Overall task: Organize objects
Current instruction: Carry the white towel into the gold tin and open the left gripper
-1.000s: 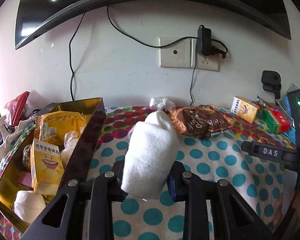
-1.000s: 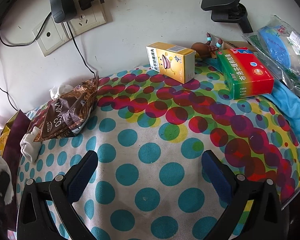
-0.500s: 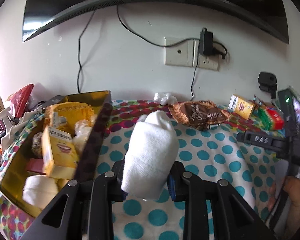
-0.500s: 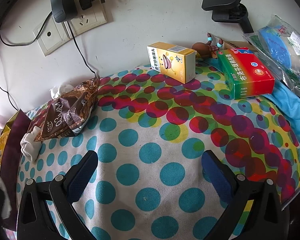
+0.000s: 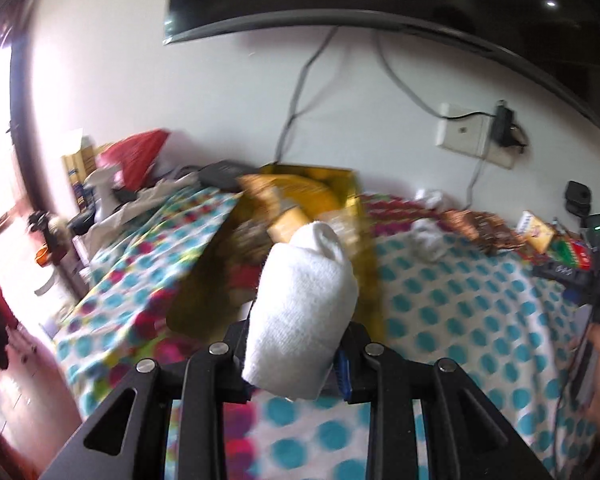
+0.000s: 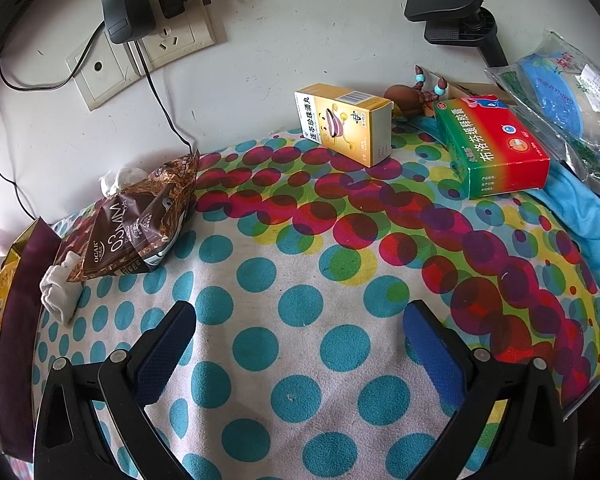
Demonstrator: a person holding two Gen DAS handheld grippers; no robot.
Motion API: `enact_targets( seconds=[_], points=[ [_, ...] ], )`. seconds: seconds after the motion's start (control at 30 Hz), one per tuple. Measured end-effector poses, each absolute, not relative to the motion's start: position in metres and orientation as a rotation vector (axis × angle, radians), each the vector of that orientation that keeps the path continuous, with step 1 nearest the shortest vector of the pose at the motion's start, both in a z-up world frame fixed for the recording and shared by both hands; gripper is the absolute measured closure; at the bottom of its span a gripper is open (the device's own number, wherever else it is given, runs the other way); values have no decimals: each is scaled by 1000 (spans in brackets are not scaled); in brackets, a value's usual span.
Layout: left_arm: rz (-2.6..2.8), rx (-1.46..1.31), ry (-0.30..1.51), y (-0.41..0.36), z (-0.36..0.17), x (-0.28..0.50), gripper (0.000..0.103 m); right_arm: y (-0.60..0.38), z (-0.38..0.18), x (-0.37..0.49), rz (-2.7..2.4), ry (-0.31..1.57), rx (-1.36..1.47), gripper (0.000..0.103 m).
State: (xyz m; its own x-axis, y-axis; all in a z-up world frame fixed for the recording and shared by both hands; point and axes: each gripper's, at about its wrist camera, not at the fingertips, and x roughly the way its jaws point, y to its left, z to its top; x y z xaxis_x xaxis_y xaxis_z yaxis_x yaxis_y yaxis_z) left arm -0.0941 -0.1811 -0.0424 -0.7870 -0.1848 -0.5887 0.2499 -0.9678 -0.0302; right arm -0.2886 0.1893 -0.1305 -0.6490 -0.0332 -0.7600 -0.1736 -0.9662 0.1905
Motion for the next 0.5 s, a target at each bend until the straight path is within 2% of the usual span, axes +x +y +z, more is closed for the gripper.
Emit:
enact_targets(
  seconds=[0.23,0.5],
  points=[
    [-2705,970,197,-211,-44,-105,74,189,-130,-289,2756,376,-1280,0],
    [-2647,1176,269,-217,-61,-179,74,189,-131,-290,2753,367,-1284,0]
  ],
)
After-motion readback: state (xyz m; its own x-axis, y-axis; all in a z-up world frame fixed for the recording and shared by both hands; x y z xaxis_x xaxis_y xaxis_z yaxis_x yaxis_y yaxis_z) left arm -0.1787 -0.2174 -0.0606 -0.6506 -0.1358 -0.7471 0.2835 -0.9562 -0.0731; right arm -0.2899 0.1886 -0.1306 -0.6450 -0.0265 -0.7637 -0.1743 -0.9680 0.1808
